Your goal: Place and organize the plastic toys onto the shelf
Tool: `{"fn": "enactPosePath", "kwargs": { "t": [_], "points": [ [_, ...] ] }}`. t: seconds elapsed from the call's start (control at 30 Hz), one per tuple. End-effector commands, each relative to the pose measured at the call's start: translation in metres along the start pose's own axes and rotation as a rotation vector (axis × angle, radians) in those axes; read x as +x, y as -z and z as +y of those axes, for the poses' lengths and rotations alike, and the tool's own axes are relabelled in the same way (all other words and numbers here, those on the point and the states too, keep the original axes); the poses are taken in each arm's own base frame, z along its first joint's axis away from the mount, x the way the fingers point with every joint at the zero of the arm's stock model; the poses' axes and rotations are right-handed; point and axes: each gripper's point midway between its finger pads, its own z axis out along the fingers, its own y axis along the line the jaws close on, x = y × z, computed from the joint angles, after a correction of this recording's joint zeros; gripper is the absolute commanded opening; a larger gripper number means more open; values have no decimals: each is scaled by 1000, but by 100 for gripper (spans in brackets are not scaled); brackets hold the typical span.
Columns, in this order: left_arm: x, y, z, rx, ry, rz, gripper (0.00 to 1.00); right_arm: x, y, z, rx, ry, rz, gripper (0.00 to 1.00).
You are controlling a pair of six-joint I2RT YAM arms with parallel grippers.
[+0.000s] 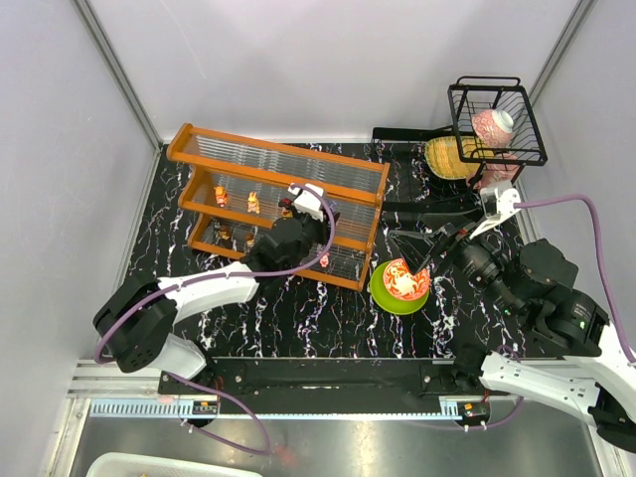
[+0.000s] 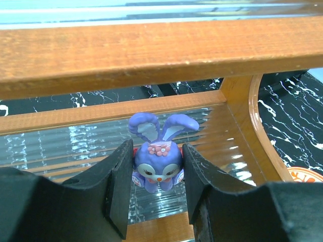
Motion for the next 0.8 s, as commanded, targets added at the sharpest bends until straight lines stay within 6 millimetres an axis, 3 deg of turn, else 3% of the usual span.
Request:
{"fn": "enactPosePath", "kwargs": {
  "t": [0.0, 0.37, 0.77],
  "points": [
    [-37, -5, -5, -23, 5, -121, 6, -13, 0, 0, 7, 9, -30, 92],
    [-26, 3, -5, -34, -2, -108, 10, -10, -2, 2, 6, 9, -21, 93],
    [-22, 7, -5, -32, 13, -107, 31, -10, -1, 1, 5, 0, -24, 93]
  ]
}}
